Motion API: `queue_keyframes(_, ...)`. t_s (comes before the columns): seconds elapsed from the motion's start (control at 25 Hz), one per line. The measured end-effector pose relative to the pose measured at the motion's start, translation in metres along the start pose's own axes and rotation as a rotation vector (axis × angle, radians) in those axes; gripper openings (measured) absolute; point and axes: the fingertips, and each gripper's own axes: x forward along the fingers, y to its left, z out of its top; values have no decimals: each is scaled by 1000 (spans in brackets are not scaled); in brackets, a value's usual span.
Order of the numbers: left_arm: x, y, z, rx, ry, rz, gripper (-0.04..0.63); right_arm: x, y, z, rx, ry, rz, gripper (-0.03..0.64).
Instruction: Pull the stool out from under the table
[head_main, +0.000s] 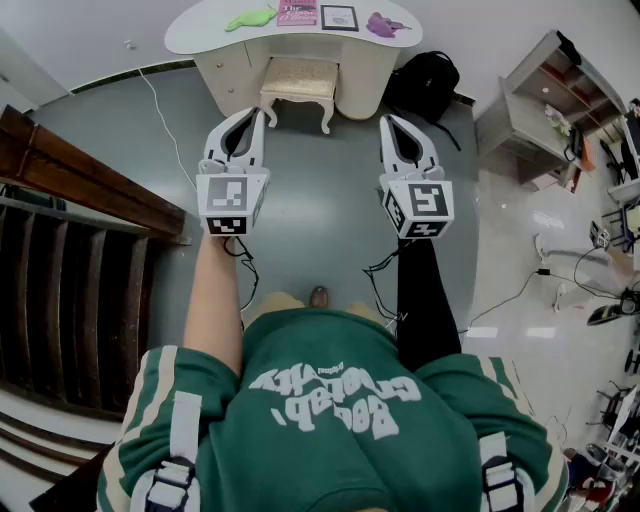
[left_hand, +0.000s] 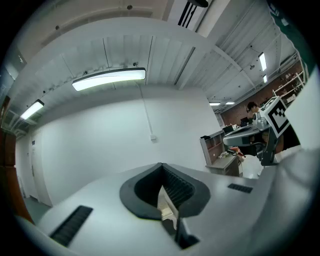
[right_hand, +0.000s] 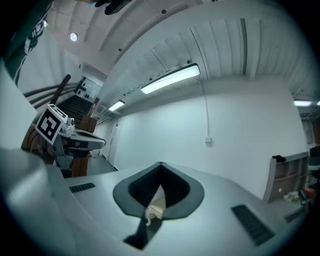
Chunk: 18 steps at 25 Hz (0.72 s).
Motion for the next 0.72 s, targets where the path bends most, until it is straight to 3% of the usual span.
queue_keyframes(0.72, -2, -2, 5, -1, 1, 1, 14, -4, -6, -4, 55, -13, 6, 8)
